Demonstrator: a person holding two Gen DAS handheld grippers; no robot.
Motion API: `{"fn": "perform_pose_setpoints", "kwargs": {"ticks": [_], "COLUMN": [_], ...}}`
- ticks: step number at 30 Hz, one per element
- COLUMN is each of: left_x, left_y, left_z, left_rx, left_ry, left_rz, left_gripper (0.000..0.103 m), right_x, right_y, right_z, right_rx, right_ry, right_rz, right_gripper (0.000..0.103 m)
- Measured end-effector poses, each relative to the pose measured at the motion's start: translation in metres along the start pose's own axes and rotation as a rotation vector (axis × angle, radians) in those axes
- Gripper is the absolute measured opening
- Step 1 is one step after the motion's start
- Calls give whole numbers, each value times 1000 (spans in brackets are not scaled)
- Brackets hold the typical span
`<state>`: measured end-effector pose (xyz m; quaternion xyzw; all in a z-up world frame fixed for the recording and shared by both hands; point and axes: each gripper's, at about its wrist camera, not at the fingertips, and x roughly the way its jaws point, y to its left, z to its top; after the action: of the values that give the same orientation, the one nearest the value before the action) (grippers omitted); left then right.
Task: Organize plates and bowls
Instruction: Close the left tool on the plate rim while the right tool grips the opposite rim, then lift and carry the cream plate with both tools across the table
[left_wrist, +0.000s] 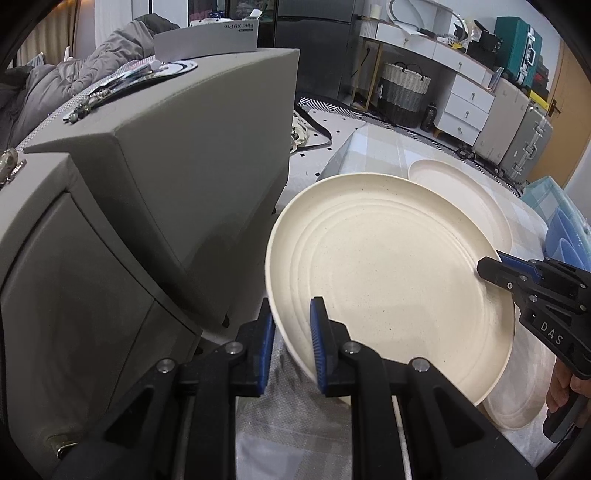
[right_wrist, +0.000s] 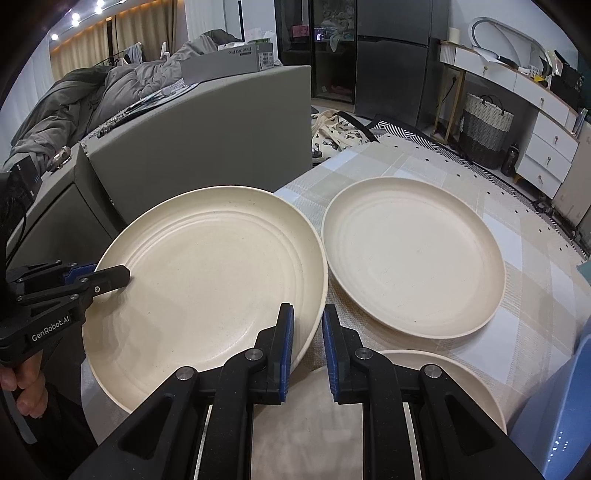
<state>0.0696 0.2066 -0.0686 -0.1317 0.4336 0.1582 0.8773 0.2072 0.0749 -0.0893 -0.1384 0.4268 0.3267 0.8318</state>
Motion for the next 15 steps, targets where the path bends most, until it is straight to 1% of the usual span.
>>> {"fn": "perform_pose_setpoints", "kwargs": {"ticks": [6,15], "left_x": [-12,-29], "left_y": [-3,-15], "left_z": [2,4], "left_rx": [1,15], "left_ry": [-25,-61], "left_rz": [-25,-63], "left_gripper": [17,17], "right_x": [-24,-58], "right_y": [1,-5], "right_z": [2,-5], "right_rx": [9,27], "right_ry": [-36,-70], "right_rz": [-15,-42], "right_gripper": [16,16]}}
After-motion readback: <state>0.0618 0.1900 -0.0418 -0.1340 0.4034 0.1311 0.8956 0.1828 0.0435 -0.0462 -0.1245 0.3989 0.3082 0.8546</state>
